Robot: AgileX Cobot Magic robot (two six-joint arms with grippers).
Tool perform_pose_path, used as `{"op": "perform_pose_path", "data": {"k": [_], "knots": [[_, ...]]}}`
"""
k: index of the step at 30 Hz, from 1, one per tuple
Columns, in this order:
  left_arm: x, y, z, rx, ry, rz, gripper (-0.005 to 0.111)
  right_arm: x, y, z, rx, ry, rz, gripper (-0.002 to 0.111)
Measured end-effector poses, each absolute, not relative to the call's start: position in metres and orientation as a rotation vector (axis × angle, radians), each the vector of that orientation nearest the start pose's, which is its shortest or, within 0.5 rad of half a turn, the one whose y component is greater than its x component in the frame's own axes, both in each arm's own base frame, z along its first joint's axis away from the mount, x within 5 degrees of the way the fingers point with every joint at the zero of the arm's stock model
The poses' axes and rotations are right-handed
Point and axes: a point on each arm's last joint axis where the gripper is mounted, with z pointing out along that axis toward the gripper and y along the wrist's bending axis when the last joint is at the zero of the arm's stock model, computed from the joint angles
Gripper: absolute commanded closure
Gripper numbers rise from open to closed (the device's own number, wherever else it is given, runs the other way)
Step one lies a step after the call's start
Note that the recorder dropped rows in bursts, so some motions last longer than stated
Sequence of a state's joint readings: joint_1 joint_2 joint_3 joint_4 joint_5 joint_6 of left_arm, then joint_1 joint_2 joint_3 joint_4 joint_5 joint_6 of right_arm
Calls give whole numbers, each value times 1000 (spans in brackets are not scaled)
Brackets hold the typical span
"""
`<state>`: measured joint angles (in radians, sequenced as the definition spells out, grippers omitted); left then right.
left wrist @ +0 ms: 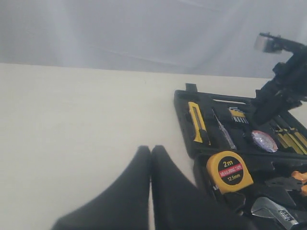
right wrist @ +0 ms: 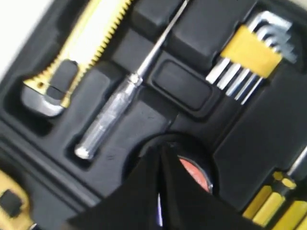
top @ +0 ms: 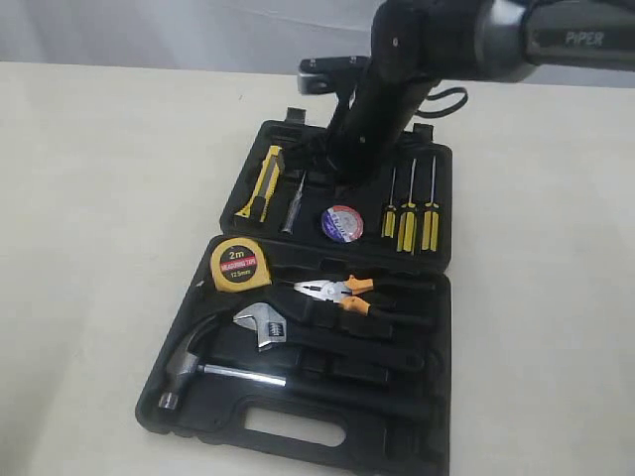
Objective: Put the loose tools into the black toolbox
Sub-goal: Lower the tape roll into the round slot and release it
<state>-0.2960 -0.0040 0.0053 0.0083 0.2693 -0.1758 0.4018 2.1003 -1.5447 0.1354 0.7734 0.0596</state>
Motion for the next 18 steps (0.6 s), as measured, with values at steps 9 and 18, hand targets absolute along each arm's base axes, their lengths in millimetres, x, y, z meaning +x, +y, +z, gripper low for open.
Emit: {"op": "perform_pose_path", "data": {"k": [9, 18], "knots": [[53, -16, 187, 111, 1763, -336, 107, 404, 181, 138, -369, 2871, 242, 108], [53, -16, 187, 111, 1763, -336, 107, 397, 190, 165, -410, 2805, 264, 108]]}}
